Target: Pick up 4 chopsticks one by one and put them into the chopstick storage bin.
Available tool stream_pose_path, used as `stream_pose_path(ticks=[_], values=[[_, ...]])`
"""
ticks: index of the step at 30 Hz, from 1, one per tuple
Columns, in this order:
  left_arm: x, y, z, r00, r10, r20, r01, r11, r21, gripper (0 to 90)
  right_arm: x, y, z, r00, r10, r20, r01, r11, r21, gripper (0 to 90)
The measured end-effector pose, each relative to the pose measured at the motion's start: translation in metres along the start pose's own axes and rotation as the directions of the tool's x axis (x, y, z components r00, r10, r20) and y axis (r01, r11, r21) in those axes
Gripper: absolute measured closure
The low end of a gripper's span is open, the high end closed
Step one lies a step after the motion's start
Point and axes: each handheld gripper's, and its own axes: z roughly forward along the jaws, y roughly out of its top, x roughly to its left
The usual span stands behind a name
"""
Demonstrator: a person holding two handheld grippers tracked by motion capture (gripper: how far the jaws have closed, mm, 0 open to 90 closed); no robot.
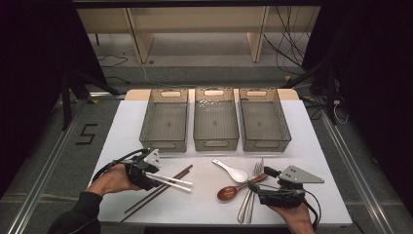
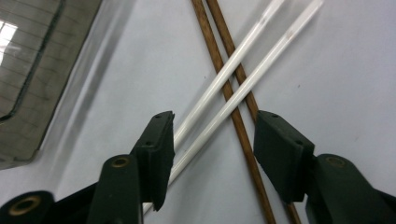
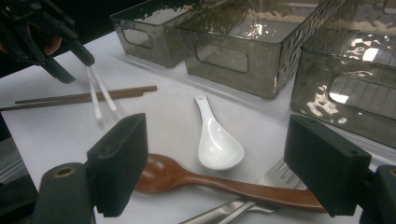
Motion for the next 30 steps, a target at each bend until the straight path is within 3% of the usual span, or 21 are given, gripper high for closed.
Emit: stream_pose_path(ticks=[10,14,24,30], values=[[0.003,0.001,0.008,0.9965,0.083,0.013,-0.083,0.9947,0.060,60.5,0.000,0.000,0.001,0.9999,0.006,-0.009,-0.006,1.000,0.007,22.8],[0.004,0.000,0.012,0.9953,0.096,0.013,-0.096,0.9933,0.064,63.2,0.000,-0.001,0.001,0.9999,0.005,-0.013,-0.004,1.000,0.008,22.8],[0.006,-0.001,0.019,0.9874,0.155,0.032,-0.158,0.9801,0.120,68.6,0.000,-0.001,0.002,0.9997,0.008,-0.022,-0.008,1.000,0.013,22.9],[0.006,0.000,0.020,0.9841,0.171,0.048,-0.176,0.9740,0.143,71.9,-0.001,-0.001,0.002,0.9997,0.011,-0.024,-0.011,1.000,0.013,23.0]])
